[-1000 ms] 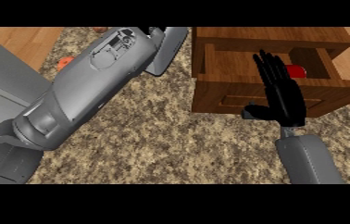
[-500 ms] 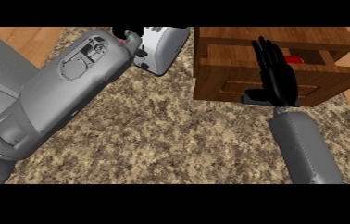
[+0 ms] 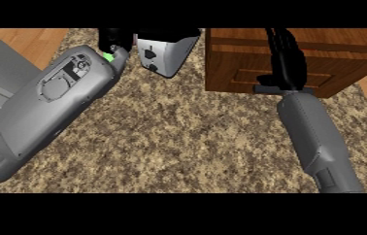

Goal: Pick up the can, place it into the drawer and close the drawer

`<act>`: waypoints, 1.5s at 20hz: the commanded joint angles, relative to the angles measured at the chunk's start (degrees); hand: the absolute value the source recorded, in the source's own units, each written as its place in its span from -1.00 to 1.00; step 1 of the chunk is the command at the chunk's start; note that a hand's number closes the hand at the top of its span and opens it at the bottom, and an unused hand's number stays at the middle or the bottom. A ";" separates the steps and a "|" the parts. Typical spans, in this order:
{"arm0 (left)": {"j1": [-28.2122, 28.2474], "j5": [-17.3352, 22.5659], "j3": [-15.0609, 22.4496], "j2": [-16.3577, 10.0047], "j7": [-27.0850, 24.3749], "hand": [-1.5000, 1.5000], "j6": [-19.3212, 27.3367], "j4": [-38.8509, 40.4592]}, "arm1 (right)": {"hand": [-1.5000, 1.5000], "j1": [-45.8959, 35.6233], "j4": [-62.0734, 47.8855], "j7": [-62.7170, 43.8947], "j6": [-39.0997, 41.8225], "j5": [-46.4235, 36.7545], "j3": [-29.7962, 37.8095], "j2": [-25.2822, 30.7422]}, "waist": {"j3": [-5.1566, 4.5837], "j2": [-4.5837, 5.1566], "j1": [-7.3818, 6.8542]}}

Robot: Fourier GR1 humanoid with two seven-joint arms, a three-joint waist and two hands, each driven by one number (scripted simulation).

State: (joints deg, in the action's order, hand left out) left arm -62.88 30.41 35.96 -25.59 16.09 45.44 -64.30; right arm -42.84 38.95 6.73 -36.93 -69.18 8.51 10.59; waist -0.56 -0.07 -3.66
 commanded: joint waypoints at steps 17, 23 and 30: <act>11.83 -3.28 -1.14 -5.35 0.83 -1.00 -1.17 -12.94 | -1.00 -20.94 -23.63 -0.92 -4.85 0.20 6.15 2.34 | 0.76 1.69 -2.10; 16.51 -3.24 -2.11 -5.11 -1.98 -1.00 -1.99 -15.34 | -1.00 -23.38 -24.78 2.82 -3.27 2.20 7.80 1.48 | 0.72 1.75 -1.85; 18.39 -4.11 -1.92 -5.22 -2.38 -1.00 -1.59 -15.71 | -1.00 -24.18 -21.69 12.71 -0.90 14.01 17.11 -2.11 | 0.87 1.54 -1.56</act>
State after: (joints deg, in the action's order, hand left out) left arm -46.15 26.92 33.57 -31.43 13.94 42.94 -79.23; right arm -62.68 14.99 16.95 -38.63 -62.70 19.96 12.44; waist 0.29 1.77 -3.91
